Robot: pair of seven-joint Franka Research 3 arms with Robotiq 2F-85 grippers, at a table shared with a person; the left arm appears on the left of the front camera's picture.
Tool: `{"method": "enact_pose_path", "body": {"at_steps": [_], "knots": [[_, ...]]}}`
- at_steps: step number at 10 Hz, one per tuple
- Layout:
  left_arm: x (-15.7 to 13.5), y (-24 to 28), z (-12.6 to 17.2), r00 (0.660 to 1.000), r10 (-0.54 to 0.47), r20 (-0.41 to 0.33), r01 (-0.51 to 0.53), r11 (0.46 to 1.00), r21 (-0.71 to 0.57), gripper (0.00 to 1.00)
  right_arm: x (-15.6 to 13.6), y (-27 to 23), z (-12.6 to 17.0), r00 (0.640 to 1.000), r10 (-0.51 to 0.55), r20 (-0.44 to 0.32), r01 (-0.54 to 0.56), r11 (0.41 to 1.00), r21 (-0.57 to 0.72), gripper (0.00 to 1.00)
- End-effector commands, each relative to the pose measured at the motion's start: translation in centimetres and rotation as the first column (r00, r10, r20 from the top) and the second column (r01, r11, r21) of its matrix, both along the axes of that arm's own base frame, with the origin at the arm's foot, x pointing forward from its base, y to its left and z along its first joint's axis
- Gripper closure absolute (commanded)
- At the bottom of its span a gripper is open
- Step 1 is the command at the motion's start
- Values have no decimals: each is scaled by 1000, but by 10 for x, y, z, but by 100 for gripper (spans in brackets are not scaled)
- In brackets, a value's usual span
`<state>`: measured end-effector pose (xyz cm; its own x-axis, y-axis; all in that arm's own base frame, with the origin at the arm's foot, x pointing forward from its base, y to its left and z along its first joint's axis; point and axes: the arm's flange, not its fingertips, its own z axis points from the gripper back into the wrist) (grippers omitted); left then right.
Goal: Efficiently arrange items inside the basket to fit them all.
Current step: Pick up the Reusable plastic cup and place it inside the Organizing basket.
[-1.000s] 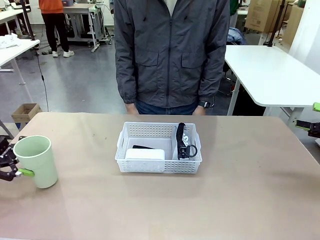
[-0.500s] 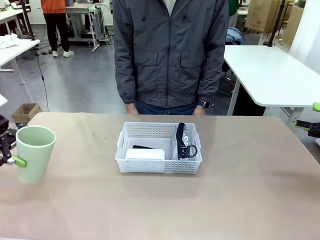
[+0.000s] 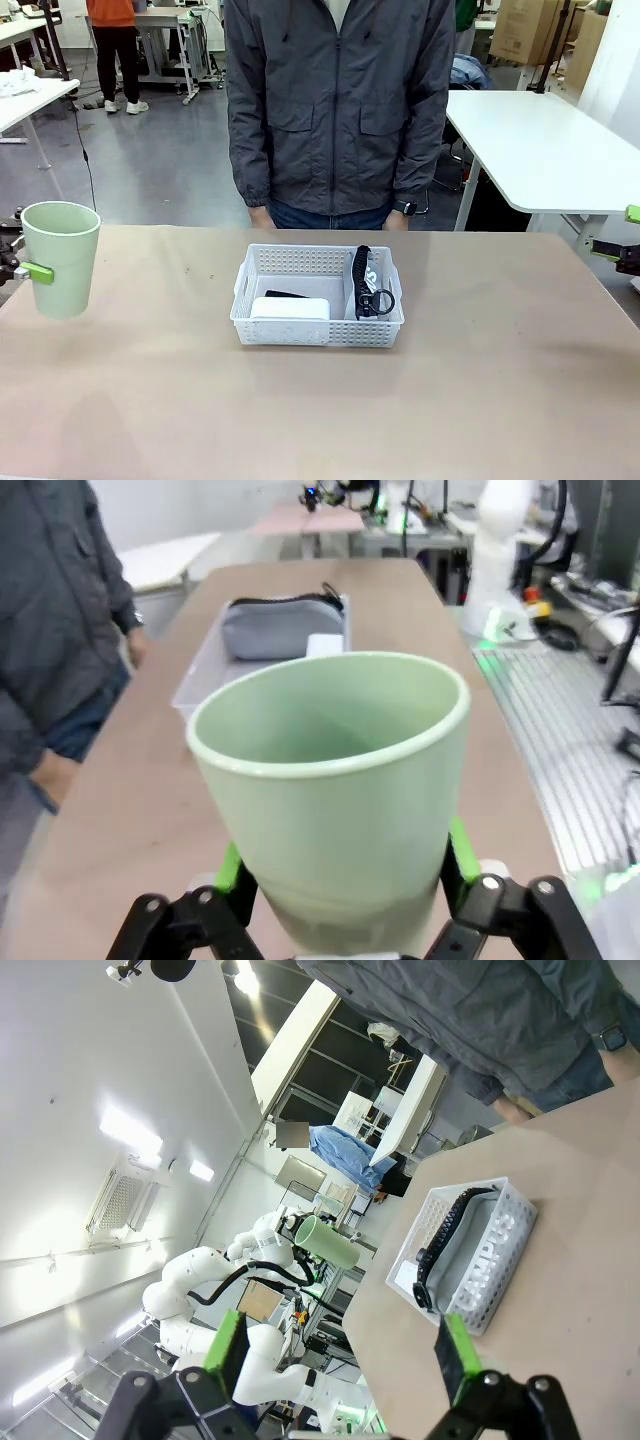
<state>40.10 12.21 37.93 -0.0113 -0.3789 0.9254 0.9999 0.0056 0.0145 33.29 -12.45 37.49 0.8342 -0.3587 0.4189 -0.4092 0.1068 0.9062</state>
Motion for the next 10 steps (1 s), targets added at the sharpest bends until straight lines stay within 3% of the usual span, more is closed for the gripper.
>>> {"method": "enact_pose_path", "body": {"at_steps": [1,2,3,10], "knots": [[7,-2,-13,1000,-11,-3,10,1000,-28,66,1,0,5,1000,-12,-19,12,1000,4,0],[9,-1,-15,1000,7,11,-7,1000,-24,100,1,0,5,1000,-12,-19,12,1000,4,0],[1,-1,-10,1000,15,-8,-15,1000,-18,42,1,0,5,1000,-12,-19,12,1000,4,0],[1,-1,-10,1000,15,-8,-15,1000,-18,42,1,0,5,1000,-12,-19,12,1000,4,0]]}}
